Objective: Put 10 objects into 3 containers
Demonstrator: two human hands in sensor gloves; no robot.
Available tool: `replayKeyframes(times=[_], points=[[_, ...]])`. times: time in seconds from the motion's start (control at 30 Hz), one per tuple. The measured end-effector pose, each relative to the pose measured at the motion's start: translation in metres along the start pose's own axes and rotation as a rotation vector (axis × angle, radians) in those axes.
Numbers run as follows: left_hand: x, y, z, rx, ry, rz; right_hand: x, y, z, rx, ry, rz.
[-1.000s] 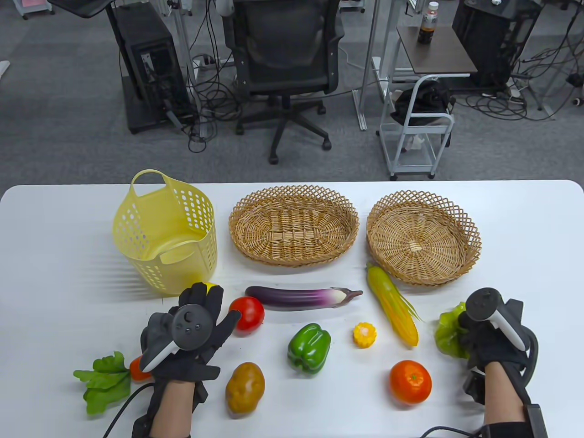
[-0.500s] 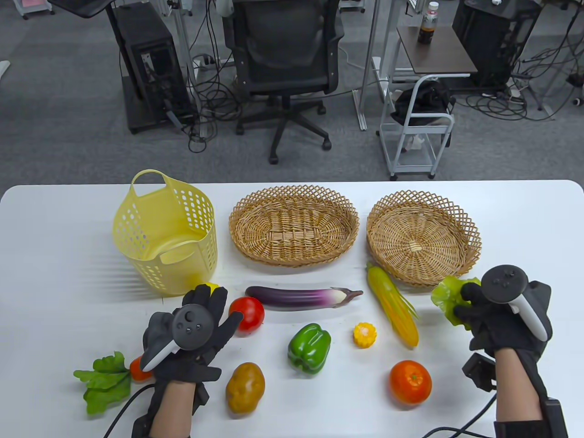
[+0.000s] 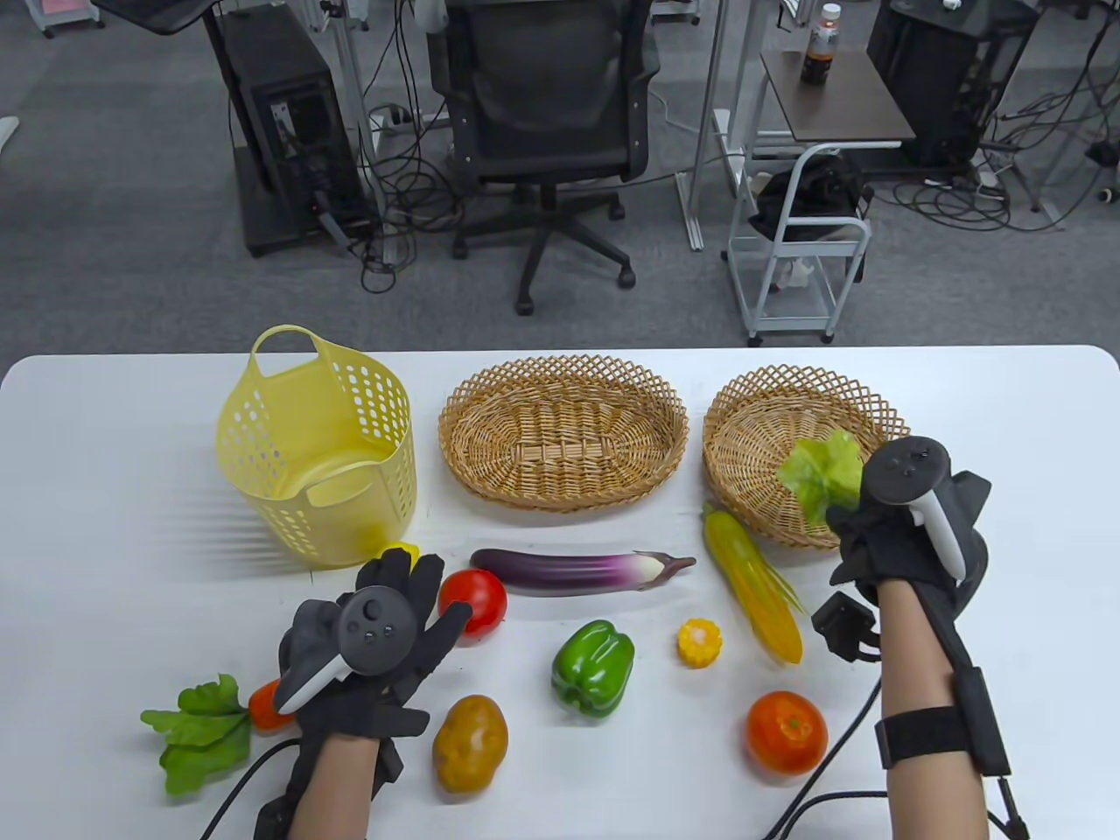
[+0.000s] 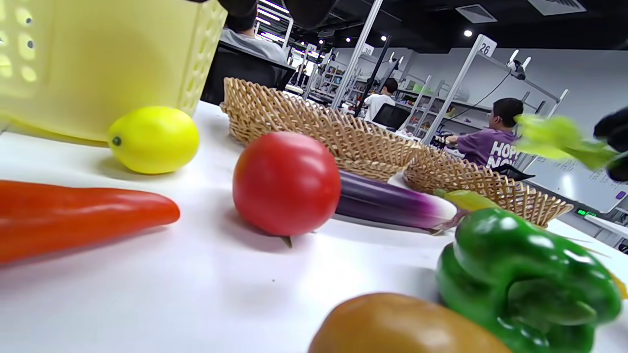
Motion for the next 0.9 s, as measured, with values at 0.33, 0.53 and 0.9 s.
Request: replayKeyframes(times=[0.33,0.53,0.9], points=[[-0.001,-0.001,0.000,0.014,0.002,-0.001,0.022,-0.007,-0.021,-0.232,0.034,-0.098],[-0.002,0.000,0.000,0.014,-0.005,-0.011,0.025,0.028,-0.064,-0.629,0.012,-0.365],[-0.006,-0.001,-0.001,0.040,-0.038,-0.028,0.027,0.084,-0.109,-0.812,-0.002,-0.590]])
Point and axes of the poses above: the tracker on the back of each hand, its own x axis roughly to the little-finger side, its own z axis roughly from the wrist to the fingertips, y = z × x, the point moved 2 cm from there along z, roughly from the wrist to the fingertips, and after that the axes turned 3 degrees about z, right-handed, at the moved point
